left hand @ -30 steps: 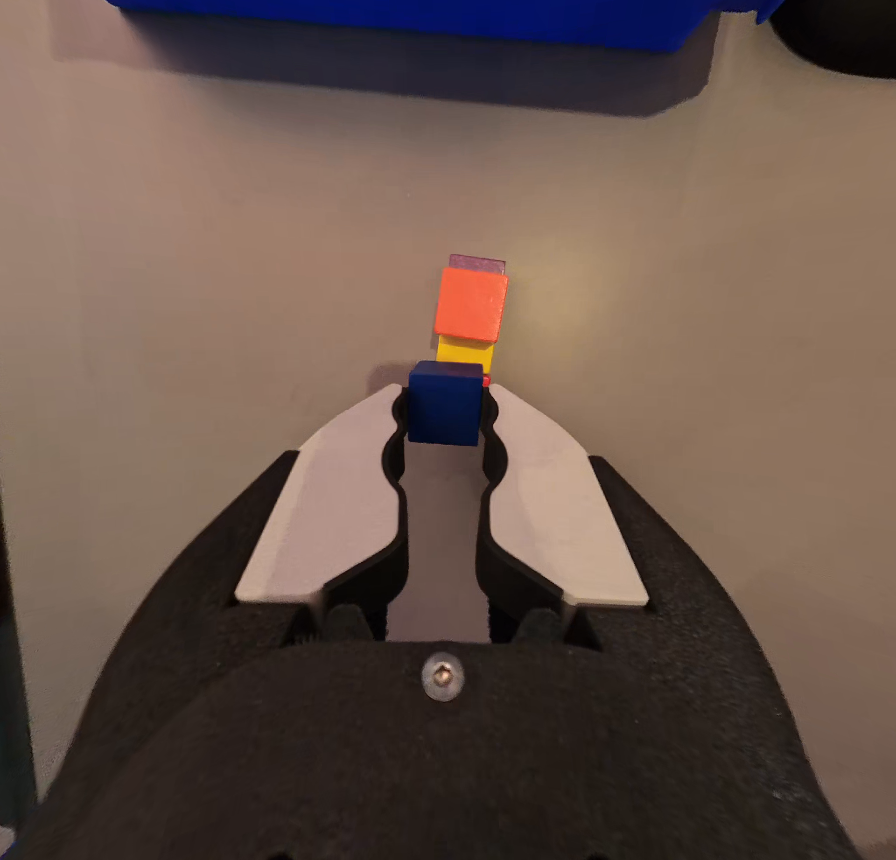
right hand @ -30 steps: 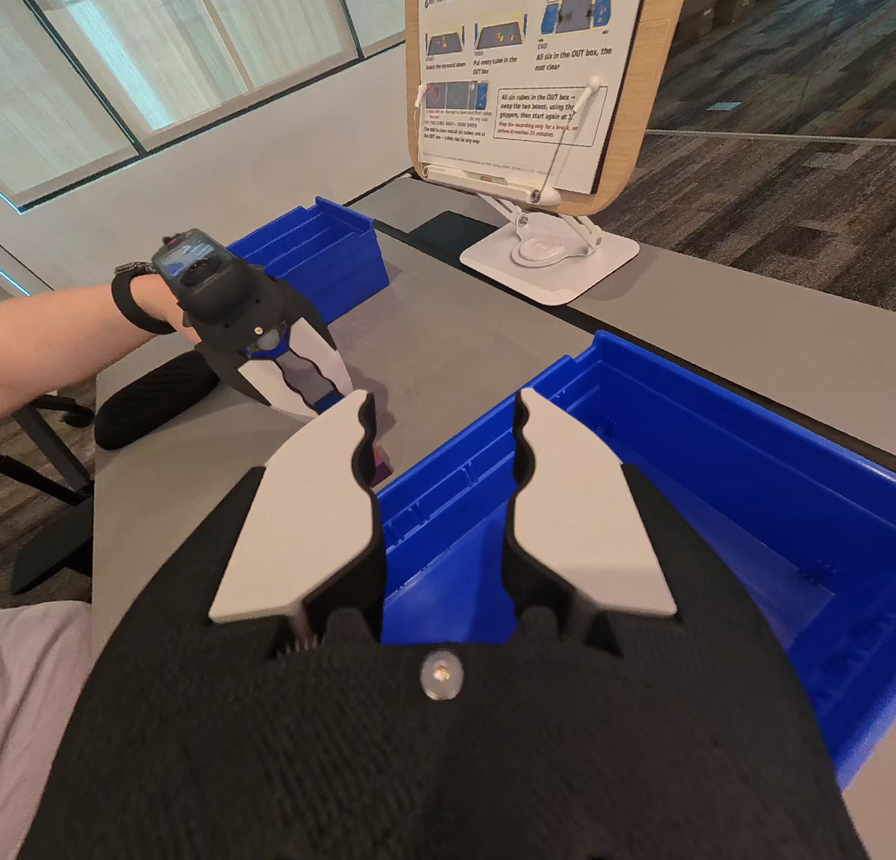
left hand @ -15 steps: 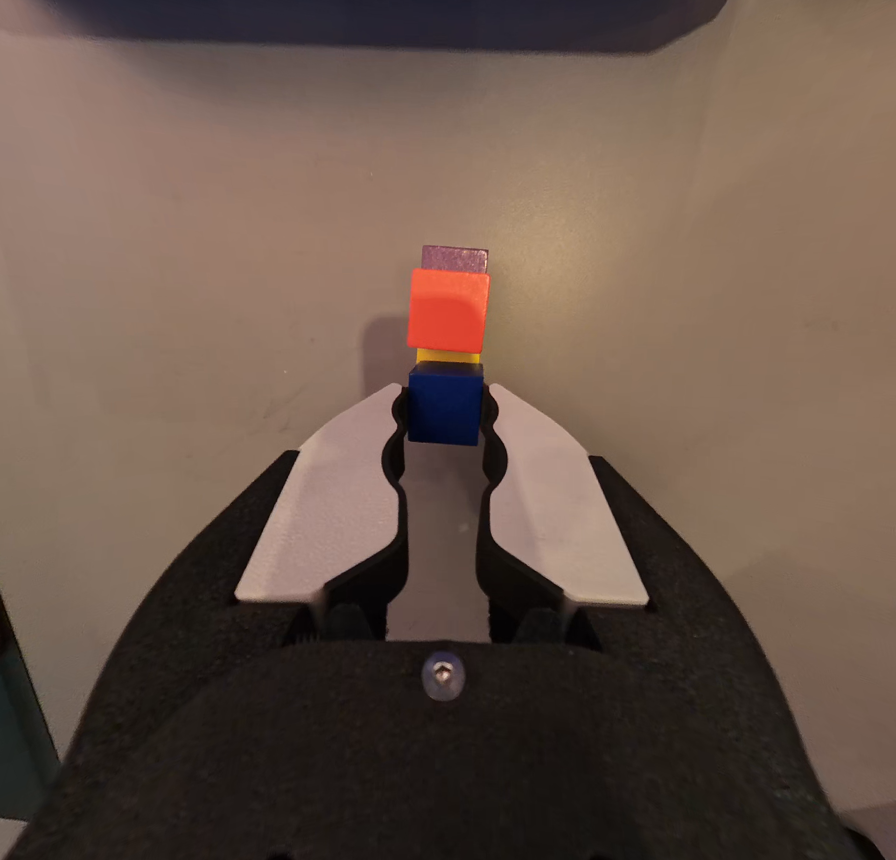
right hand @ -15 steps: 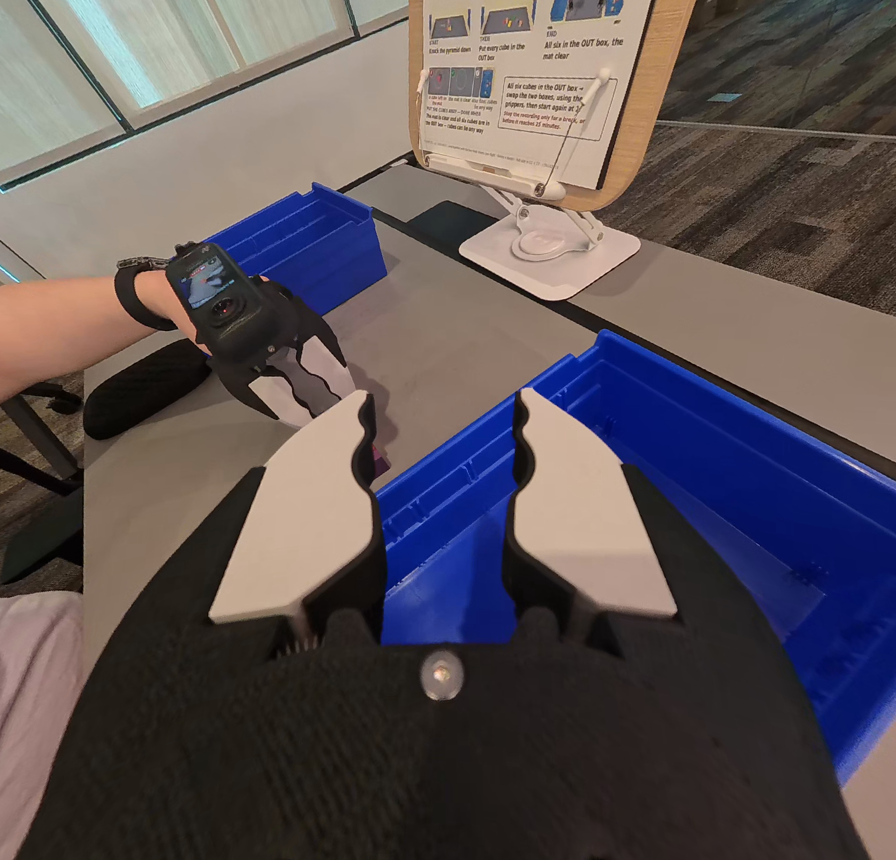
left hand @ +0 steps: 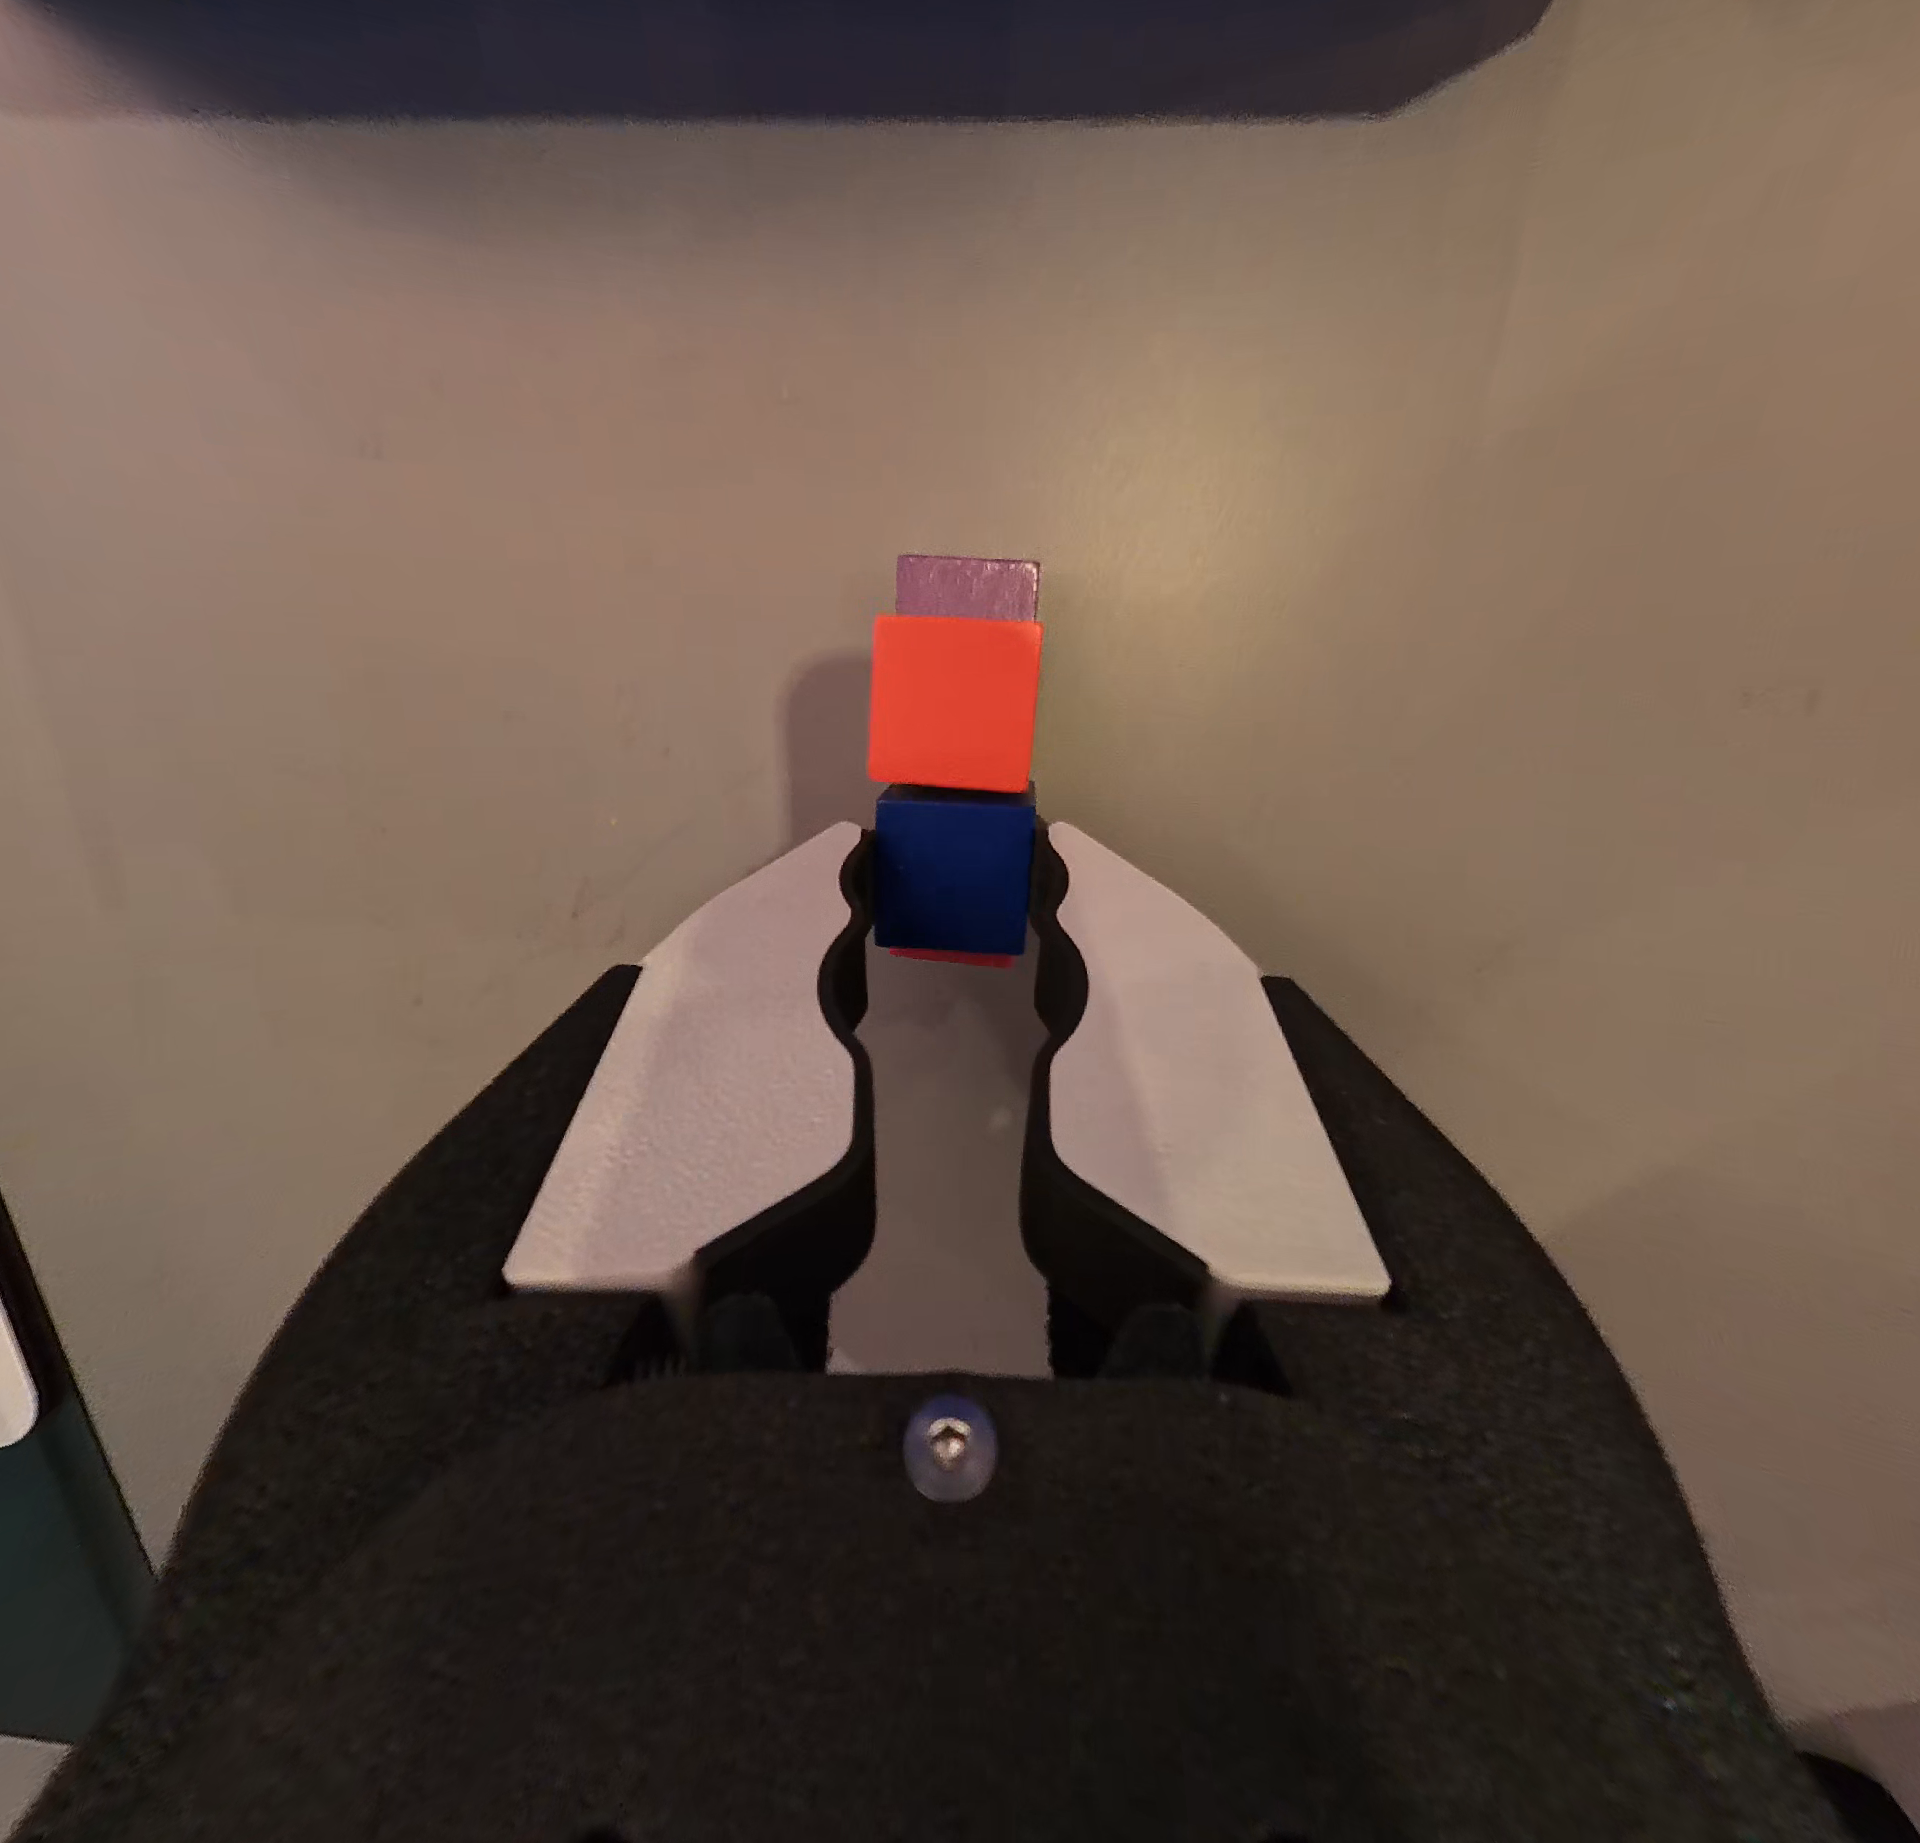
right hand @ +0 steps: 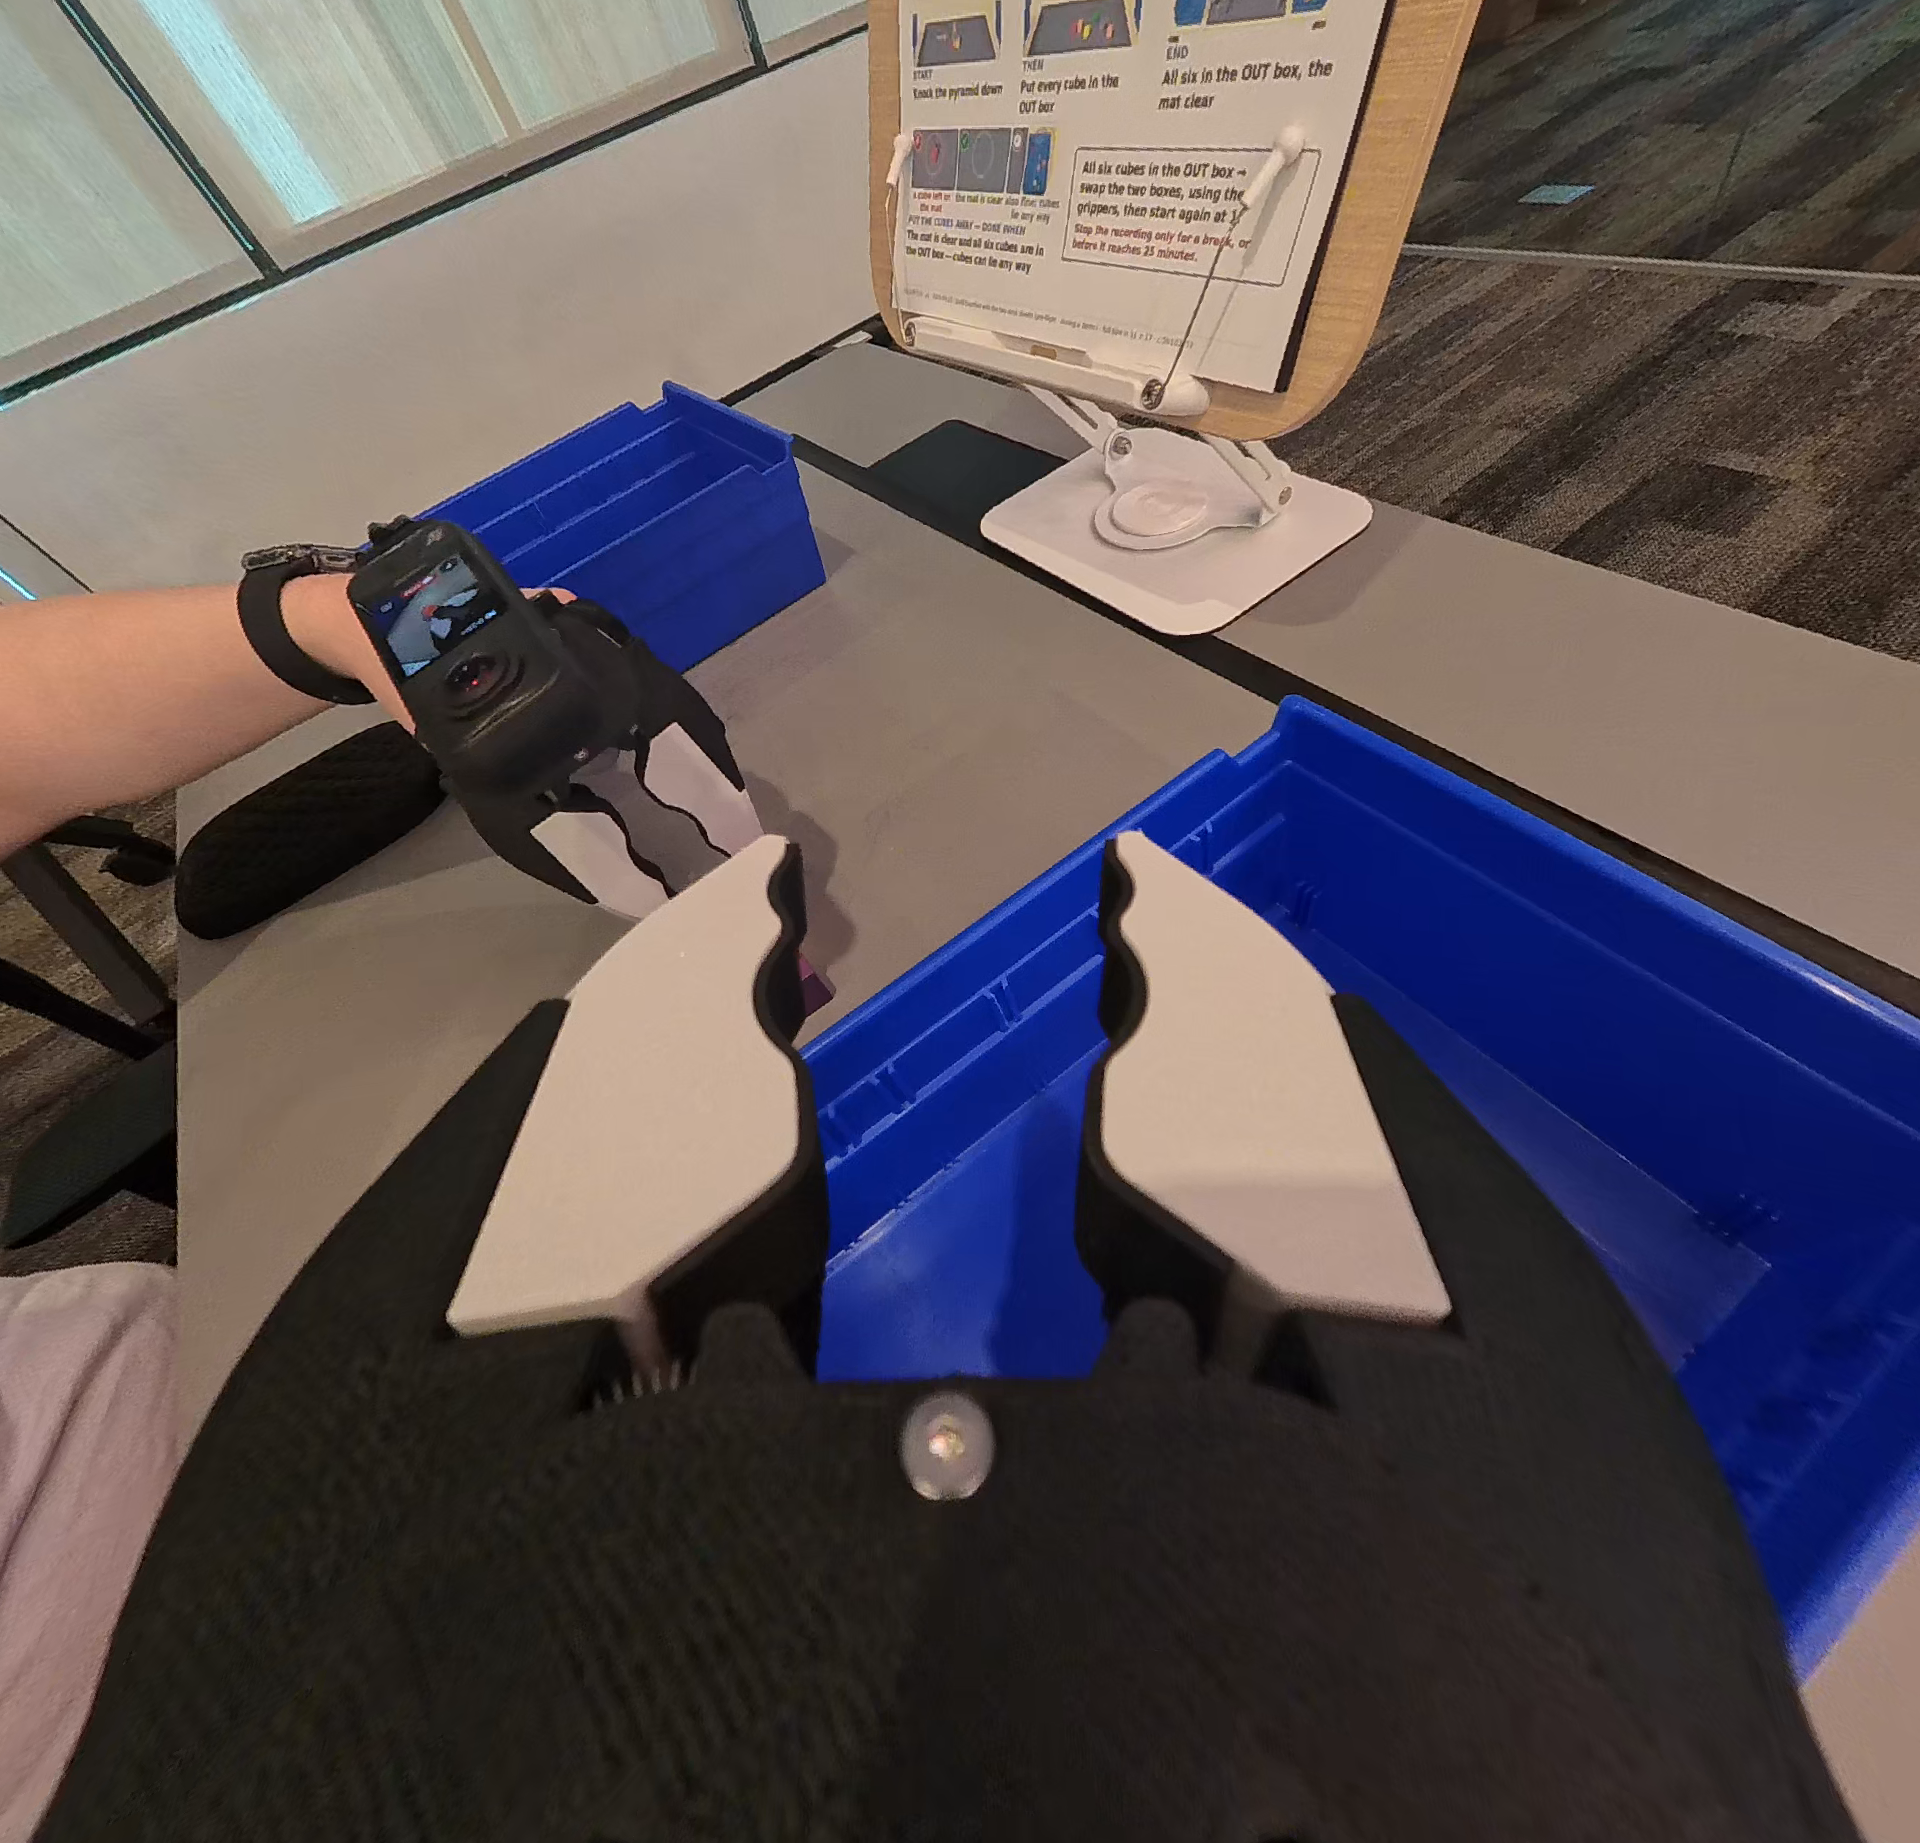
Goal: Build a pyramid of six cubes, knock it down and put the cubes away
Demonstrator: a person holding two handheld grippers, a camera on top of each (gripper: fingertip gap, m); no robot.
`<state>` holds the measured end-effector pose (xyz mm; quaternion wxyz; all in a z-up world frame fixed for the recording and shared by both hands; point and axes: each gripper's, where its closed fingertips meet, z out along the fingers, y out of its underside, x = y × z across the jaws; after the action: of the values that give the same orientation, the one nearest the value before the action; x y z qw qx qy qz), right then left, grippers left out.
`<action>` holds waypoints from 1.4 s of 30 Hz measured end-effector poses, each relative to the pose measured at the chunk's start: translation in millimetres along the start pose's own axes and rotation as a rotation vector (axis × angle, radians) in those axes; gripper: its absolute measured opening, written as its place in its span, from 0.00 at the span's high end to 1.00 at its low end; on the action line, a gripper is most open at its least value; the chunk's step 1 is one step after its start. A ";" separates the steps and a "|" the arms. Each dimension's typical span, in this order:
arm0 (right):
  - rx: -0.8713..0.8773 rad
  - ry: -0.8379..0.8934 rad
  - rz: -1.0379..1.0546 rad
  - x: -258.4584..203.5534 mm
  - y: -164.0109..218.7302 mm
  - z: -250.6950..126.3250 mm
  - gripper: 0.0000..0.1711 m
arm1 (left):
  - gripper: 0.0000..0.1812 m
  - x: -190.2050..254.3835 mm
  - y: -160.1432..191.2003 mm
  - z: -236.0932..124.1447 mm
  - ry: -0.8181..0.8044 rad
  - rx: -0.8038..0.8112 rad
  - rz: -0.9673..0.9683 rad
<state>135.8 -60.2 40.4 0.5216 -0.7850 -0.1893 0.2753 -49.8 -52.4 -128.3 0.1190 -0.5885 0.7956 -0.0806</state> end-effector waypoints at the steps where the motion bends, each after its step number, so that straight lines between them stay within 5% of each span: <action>1: -0.002 0.002 0.000 0.5 0.3 0.1 0.68 | 0.84 0.0 -0.5 0.2 0.002 0.000 0.001; 10: -0.009 0.005 0.004 3.3 1.7 1.3 0.68 | 0.76 -0.9 2.2 2.6 -0.004 -0.027 0.015; 16: -0.021 0.001 0.006 4.8 5.0 3.4 0.68 | 0.70 4.6 -5.8 -27.0 -0.026 0.098 0.028; 22: -0.001 0.001 0.029 9.4 5.9 1.3 0.68 | 0.76 -13.4 17.5 -122.9 -0.281 0.390 -0.059; 25: 0.015 -0.003 0.024 7.2 2.3 1.5 0.68 | 0.69 -43.9 62.8 -193.5 -0.469 0.511 -0.200; 29: 0.032 0.005 -0.029 -1.5 -5.6 1.9 0.68 | 0.71 -83.3 150.3 -253.5 -0.682 0.569 -0.432; 35: 0.053 0.007 -0.101 -16.6 -17.8 3.5 0.68 | 0.70 -107.7 259.4 -215.8 -0.706 0.385 -0.660; 42: 0.047 -0.029 -0.104 -24.8 -19.0 15.5 0.68 | 0.67 -108.9 291.7 -119.6 -0.530 0.170 -0.523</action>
<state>106.6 -56.4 59.1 0.5508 -0.7575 -0.2311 0.2637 -320.9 136.2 -81.6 0.3443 -0.7603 0.5505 -0.0188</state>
